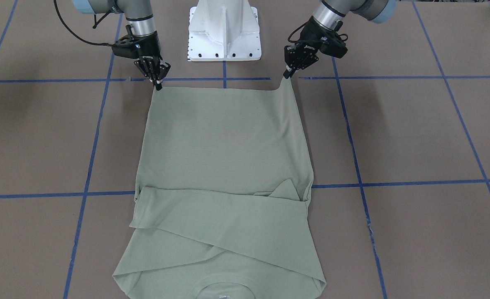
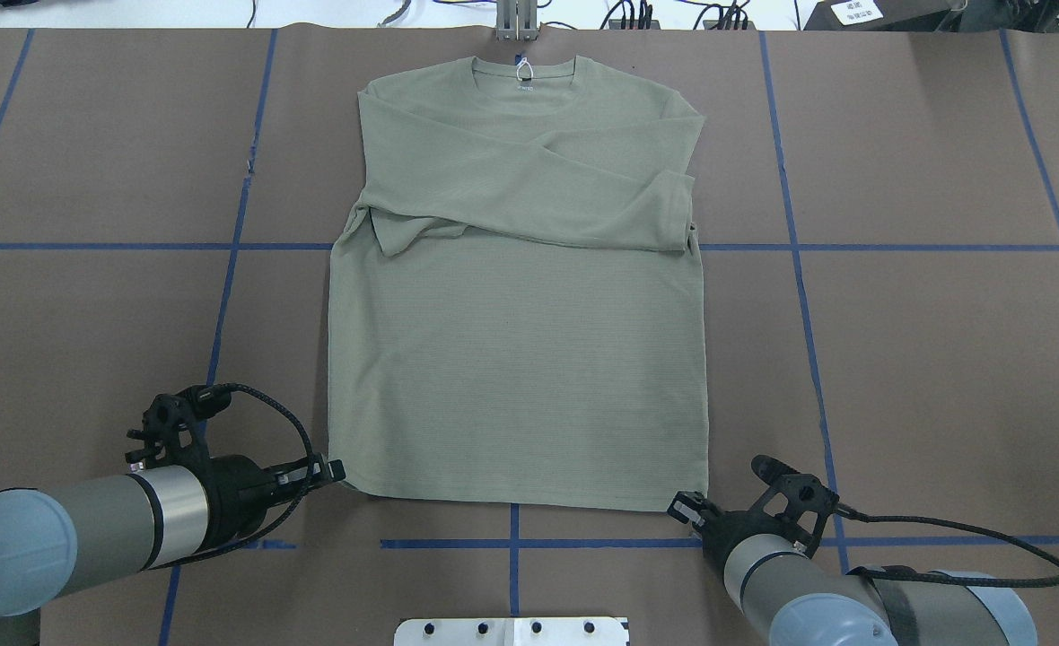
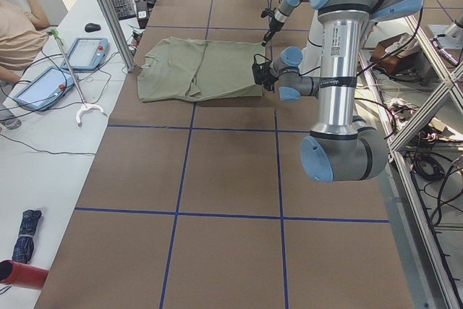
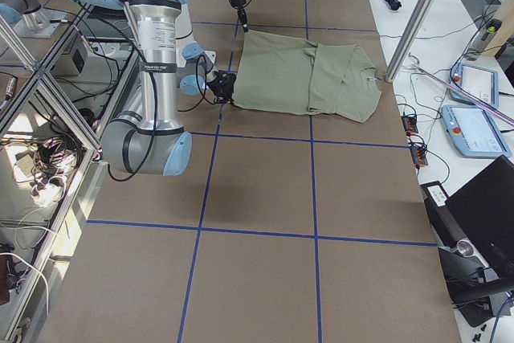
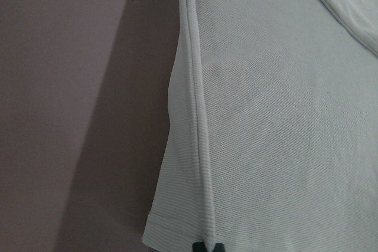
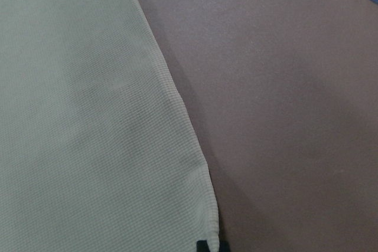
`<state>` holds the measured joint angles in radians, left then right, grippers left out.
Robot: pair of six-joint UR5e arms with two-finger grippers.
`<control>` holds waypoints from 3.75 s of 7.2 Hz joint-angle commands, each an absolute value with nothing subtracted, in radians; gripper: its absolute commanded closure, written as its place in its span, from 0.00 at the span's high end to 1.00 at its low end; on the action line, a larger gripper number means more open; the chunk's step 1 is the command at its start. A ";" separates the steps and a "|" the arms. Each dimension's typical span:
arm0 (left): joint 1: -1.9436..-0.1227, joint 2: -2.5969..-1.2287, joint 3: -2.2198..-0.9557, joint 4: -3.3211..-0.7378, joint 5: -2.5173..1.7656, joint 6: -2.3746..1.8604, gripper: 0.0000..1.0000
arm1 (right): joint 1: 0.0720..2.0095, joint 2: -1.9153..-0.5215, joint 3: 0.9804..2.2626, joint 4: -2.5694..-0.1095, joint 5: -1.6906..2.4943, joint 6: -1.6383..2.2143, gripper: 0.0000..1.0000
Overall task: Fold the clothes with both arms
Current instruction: 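Grasp the hem corners nearest the robot with both grippers, then lift the hem with both grippers and fold it toward the collar, then lay the hem down near the collar and open both grippers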
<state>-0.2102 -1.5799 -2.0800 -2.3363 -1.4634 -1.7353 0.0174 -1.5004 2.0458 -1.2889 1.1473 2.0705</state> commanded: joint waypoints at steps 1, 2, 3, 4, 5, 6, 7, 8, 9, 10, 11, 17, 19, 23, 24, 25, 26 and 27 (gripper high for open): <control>-0.210 -1.578 -2.101 -2.330 -1.479 -1.732 0.00 | 0.038 -1.514 2.135 -1.365 1.153 2.057 0.00; -0.216 -1.539 -2.191 -2.315 -1.558 -1.730 0.00 | 0.037 -1.519 2.287 -1.560 1.182 2.057 0.00; -0.215 -1.444 -2.330 -2.262 -1.565 -1.730 0.00 | 0.020 -1.511 2.495 -1.765 1.283 2.059 0.00; -0.215 -1.406 -2.497 -2.130 -1.647 -1.730 0.00 | -0.036 -1.503 2.701 -1.962 1.311 2.059 0.00; -0.218 -1.410 -2.683 -1.947 -1.754 -1.730 0.00 | -0.025 -1.433 2.759 -2.044 1.391 2.060 0.00; -0.242 -1.433 -2.753 -1.857 -1.811 -1.723 0.00 | 0.012 -1.413 2.758 -2.051 1.429 2.057 0.00; -0.258 -1.451 -2.716 -1.853 -1.813 -1.700 0.00 | 0.052 -1.411 2.749 -2.052 1.434 2.016 0.00; -0.293 -1.526 -2.618 -1.852 -1.810 -1.627 0.00 | 0.083 -1.363 2.711 -2.056 1.434 1.914 0.00; -0.384 -1.617 -2.483 -1.852 -1.809 -1.527 0.00 | 0.151 -1.271 2.622 -2.056 1.436 1.845 0.00; -0.473 -1.676 -2.373 -1.852 -1.810 -1.432 0.00 | 0.238 -1.190 2.506 -2.046 1.436 1.757 0.00; -0.568 -1.675 -2.362 -1.847 -1.816 -1.355 0.00 | 0.340 -1.142 2.409 -2.042 1.477 1.671 0.00; -0.706 -2.023 -1.794 -1.921 -1.704 -1.283 0.00 | 0.689 -0.996 1.792 -1.583 1.641 1.448 0.00; -0.704 -2.032 -1.692 -1.969 -1.677 -1.270 0.00 | 0.709 -0.931 1.650 -1.578 1.641 1.404 0.00; -0.715 -2.052 -1.628 -2.011 -1.675 -1.261 0.00 | 0.750 -0.919 1.528 -1.471 1.644 1.361 0.00; -0.715 -2.054 -1.612 -2.013 -1.675 -1.261 0.00 | 0.750 -0.919 1.508 -1.471 1.644 1.356 0.00; -0.715 -2.066 -1.600 -2.013 -1.675 -1.259 0.00 | 0.750 -0.919 1.505 -1.470 1.644 1.345 0.00; -0.715 -2.068 -1.592 -2.013 -1.675 -1.259 0.00 | 0.750 -0.922 1.488 -1.470 1.644 1.342 0.00; -0.716 -2.072 -1.582 -2.013 -1.675 -1.259 0.00 | 0.750 -0.922 1.477 -1.470 1.644 1.326 0.00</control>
